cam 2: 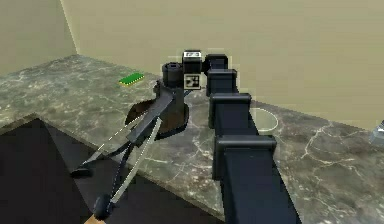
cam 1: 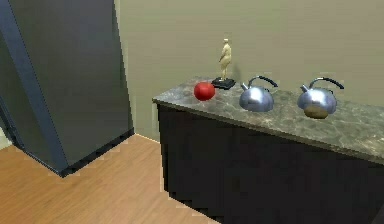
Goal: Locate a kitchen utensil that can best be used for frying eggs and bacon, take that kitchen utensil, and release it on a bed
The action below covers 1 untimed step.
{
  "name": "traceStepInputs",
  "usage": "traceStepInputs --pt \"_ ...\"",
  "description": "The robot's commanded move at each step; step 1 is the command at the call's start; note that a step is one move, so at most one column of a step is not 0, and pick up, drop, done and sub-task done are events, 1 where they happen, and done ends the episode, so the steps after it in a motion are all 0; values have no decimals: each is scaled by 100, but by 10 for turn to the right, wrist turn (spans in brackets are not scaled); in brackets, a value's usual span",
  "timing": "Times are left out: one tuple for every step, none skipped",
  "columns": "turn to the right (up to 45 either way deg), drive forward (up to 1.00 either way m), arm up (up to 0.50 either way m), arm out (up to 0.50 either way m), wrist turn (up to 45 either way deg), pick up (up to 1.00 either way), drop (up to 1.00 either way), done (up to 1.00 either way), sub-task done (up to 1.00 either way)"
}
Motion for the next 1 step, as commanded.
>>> traceStepInputs --pt "0 0 0 0 450 0 0 0 0"
